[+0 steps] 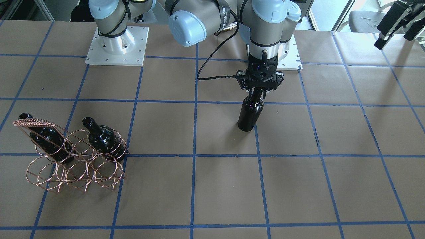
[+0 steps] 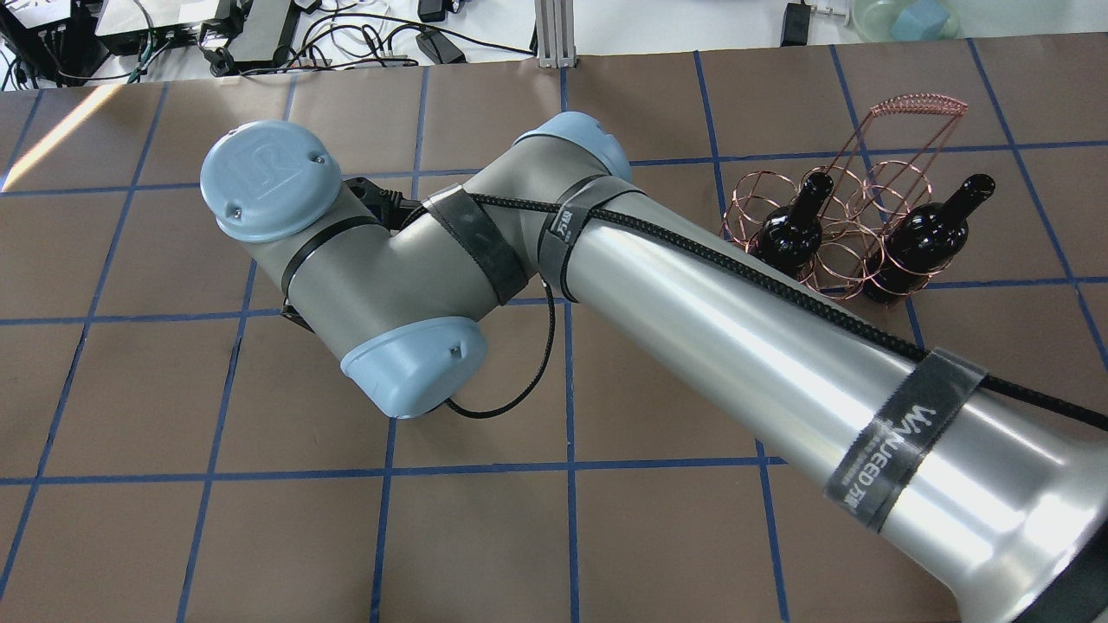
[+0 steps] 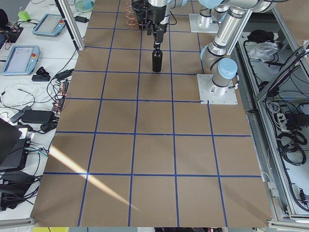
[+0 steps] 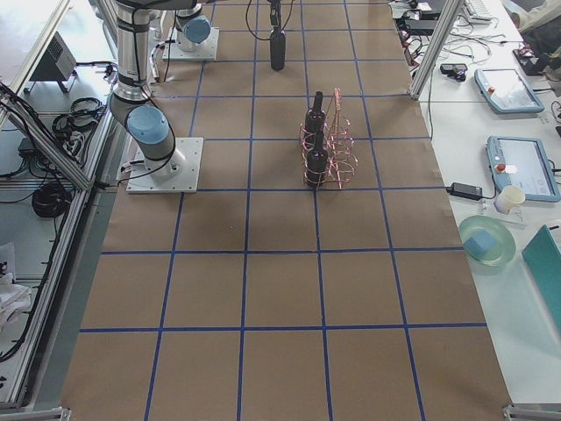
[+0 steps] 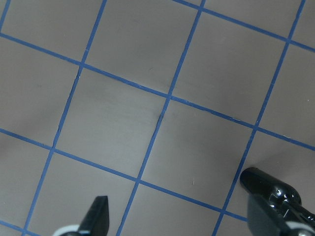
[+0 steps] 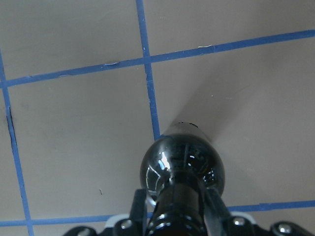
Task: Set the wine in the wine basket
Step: 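Carry the held bottle with the right gripper over the copper rack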
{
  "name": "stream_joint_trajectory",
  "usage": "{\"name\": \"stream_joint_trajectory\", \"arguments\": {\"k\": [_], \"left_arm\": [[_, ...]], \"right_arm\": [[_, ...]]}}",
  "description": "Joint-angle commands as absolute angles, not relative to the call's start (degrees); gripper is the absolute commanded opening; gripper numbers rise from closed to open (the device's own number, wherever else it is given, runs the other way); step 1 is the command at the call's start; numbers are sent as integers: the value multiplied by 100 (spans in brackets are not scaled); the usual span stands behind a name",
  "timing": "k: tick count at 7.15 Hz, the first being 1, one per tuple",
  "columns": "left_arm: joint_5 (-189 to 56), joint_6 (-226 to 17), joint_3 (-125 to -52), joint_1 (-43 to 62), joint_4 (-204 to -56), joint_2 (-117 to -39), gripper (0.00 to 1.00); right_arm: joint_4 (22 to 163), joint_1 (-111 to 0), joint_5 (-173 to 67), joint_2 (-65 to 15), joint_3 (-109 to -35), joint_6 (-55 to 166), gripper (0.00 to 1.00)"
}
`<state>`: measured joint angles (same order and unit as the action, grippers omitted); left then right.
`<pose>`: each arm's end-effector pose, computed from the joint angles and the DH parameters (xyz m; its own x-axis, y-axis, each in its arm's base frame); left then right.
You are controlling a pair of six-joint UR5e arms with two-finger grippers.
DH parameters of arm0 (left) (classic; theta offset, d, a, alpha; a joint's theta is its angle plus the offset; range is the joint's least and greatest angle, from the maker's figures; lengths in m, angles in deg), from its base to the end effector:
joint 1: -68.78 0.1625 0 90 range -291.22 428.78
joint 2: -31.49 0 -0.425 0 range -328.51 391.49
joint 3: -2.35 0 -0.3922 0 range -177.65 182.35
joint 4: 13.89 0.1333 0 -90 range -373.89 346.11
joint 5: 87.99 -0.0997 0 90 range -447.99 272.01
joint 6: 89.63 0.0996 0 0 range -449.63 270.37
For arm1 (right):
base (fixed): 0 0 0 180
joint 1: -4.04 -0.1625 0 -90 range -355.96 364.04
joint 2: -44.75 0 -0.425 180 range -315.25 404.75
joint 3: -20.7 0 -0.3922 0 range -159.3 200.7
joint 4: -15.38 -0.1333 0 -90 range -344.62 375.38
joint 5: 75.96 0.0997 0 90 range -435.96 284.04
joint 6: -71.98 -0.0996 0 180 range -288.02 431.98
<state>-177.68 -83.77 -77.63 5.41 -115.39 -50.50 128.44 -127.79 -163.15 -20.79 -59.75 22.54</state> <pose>0.0705 -0.4391 0.6171 -0.9350 -0.3547 -0.0063 -0.3517 0.9292 -0.1137 0.5483 -0.4054 0.3641 -0.9825 0.1239 -0.1393 0.1326 0.9896 -0.0553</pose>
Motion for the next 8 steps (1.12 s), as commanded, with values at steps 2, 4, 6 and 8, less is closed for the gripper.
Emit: {"name": "stream_joint_trajectory", "arguments": {"k": [2,4,6,8], "left_arm": [[-17694,-8382,-7763,541,-11532,-5043,100],[-17711,-8382,-7763,541,-11532,-5034,100],[-17728,-8347,-7754,541,-11532,-5034,100],[-17720,-8347,-7754,550,-11532,-5016,100]], "right_arm": [[12770,-12797,-16306,-2082,-5981,2258,40],[12761,-12797,-16306,-2126,-5972,2258,34],[12779,-12797,-16306,-2187,-5972,2258,28],[12779,-12788,-16315,-2231,-5972,2267,19]]}}
